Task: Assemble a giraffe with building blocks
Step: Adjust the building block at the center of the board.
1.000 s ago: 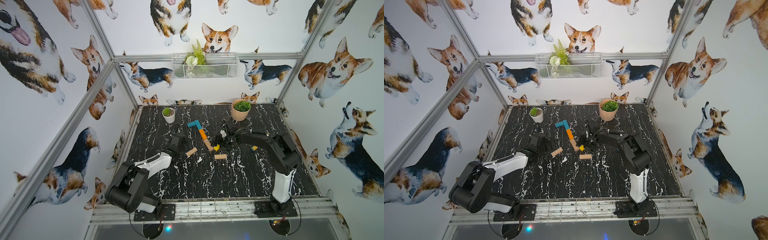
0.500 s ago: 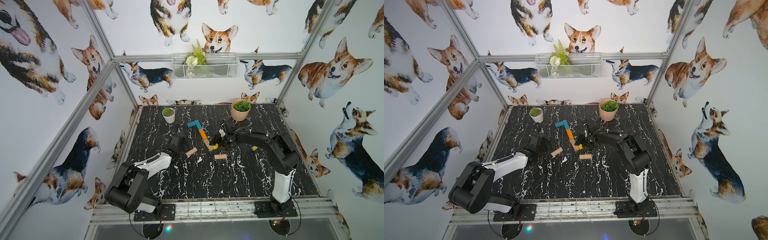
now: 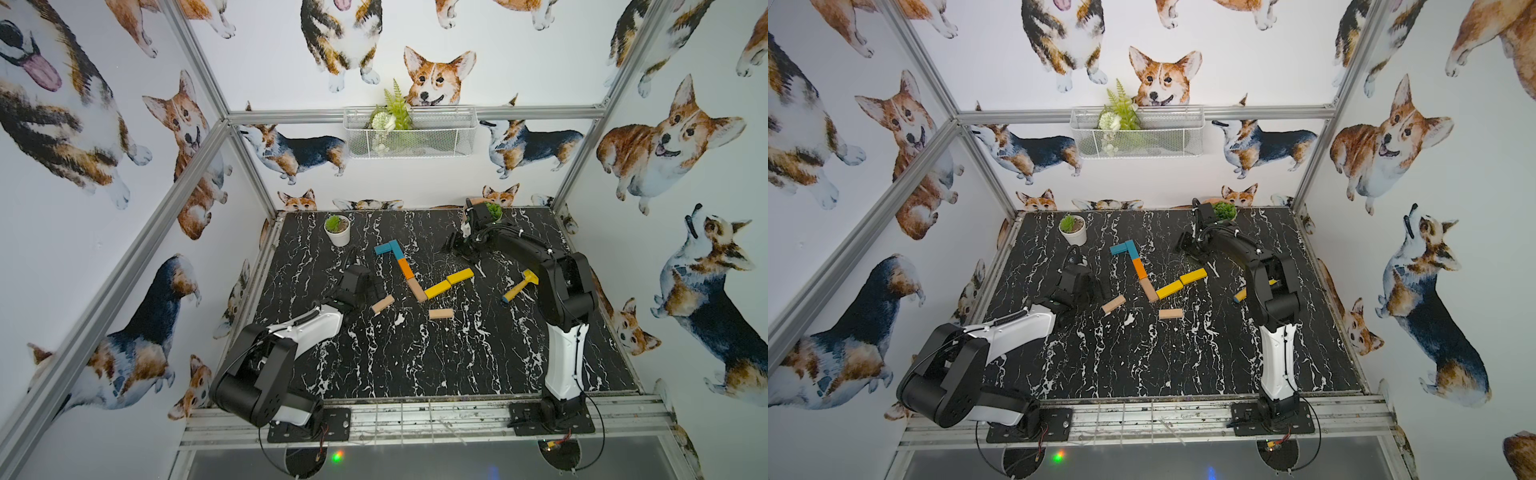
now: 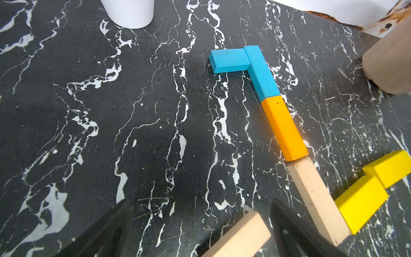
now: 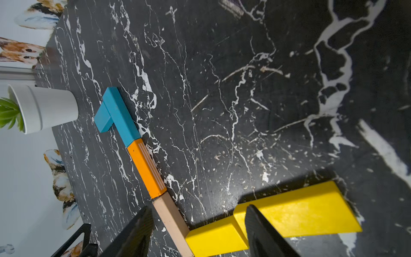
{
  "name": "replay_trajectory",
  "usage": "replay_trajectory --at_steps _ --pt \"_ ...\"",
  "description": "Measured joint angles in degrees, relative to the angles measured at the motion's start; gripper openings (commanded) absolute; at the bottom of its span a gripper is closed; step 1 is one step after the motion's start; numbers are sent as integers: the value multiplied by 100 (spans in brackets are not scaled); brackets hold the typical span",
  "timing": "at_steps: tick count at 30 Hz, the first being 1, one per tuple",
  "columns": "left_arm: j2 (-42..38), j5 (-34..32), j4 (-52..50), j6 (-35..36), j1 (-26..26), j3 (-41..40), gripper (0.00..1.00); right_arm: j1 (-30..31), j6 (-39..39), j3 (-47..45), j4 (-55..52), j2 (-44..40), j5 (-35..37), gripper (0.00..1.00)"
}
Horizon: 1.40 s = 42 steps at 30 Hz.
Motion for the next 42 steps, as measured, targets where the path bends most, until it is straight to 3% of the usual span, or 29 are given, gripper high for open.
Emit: replay_trajectory --at_steps 5,9,20,32,42 --pt "-33 -4 66 22 0 -26 100 -42 -304 1001 -516 721 -177 69" --pt "-33 -2 74 33 -2 -26 100 -42 -376 1082 -765 933 -297 69" --pt "-22 0 76 44 -4 -26 100 9 -407 243 -684 678 -407 69" --pt "-20 0 76 66 -11 -26 100 -85 -402 168 -601 291 -267 70" --pt "-46 0 76 72 -17 -26 100 -254 -221 -1515 -28 -870 -129 71"
